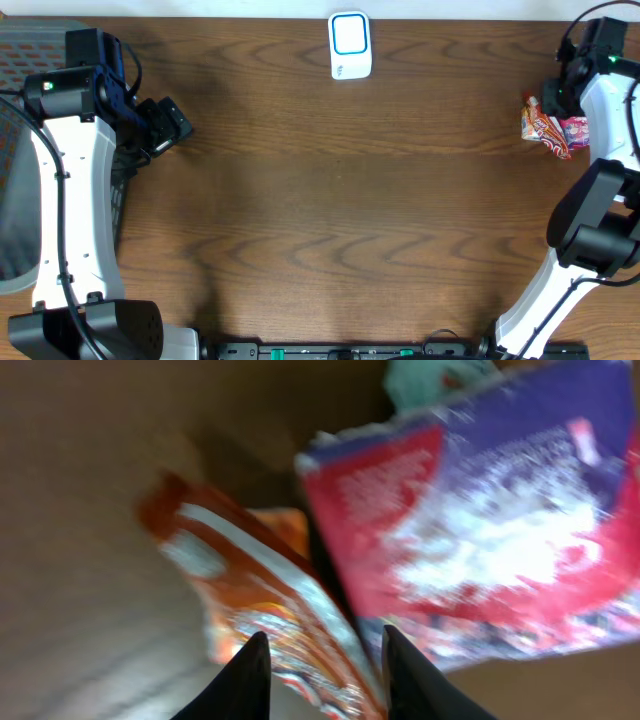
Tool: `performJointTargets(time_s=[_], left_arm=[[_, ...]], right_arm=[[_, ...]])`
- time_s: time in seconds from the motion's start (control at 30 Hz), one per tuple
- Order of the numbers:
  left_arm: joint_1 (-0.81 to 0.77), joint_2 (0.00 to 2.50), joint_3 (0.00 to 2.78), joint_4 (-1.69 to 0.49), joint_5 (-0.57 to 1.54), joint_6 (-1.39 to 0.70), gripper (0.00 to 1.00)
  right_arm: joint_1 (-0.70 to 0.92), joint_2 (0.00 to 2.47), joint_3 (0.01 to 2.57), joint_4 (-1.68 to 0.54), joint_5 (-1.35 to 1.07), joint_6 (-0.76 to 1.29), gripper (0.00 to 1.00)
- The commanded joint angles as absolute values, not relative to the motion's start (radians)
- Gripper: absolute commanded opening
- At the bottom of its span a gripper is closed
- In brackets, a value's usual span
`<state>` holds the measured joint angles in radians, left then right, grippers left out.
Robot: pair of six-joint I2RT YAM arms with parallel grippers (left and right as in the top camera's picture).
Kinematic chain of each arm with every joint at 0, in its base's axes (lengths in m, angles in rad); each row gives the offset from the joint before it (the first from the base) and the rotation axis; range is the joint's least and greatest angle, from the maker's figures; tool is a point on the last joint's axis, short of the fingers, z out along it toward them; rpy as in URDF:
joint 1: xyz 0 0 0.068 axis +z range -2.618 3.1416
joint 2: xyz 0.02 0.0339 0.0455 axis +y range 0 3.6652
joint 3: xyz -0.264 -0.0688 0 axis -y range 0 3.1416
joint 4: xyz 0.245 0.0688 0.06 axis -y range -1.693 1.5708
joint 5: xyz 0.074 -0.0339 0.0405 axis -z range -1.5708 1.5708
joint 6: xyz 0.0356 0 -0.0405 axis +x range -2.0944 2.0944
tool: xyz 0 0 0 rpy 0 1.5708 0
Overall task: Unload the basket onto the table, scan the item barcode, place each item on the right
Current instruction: 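Carry the candy bar right and drop it onto the pink package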
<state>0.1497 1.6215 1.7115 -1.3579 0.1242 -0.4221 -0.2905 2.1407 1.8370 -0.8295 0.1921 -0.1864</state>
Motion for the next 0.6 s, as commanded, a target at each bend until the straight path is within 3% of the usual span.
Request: performJointTargets(time_s=[0.0, 0.07, 0.1, 0.13, 0.33, 0.57], left_arm=[[0.151, 1.628, 1.707, -1.361, 0.111, -0.423, 0.98], [0.151, 1.628, 1.707, -1.361, 0.111, -0.423, 0.98], [0.151, 1.628, 1.707, -1.361, 0.111, -0.423, 0.98], [0.151, 1.628, 1.707, -1.361, 0.111, -0.423, 0.98], [0.151, 1.628, 1.707, -1.361, 0.111, -0.423, 0.98], [0.151, 1.628, 1.707, -1.361, 0.111, -0.423, 0.98]], right_arm=[[-0.243, 2.059, 1.832, -0.791, 0.139, -0.083, 0.35], [-0.223, 2.0, 1.832, -0.76, 0.133, -0.009, 0.41], [-0.215, 1.971, 1.832, -0.747, 0.116, 0.014, 0.62], [-0.208, 1.946, 1.832, -0.737, 0.095, 0.03, 0.96], [-0.179, 1.772, 1.832, -0.761, -0.039, 0.101, 0.99], [-0.175, 1.642, 1.831, -0.945, -0.062, 0.087, 0.99]])
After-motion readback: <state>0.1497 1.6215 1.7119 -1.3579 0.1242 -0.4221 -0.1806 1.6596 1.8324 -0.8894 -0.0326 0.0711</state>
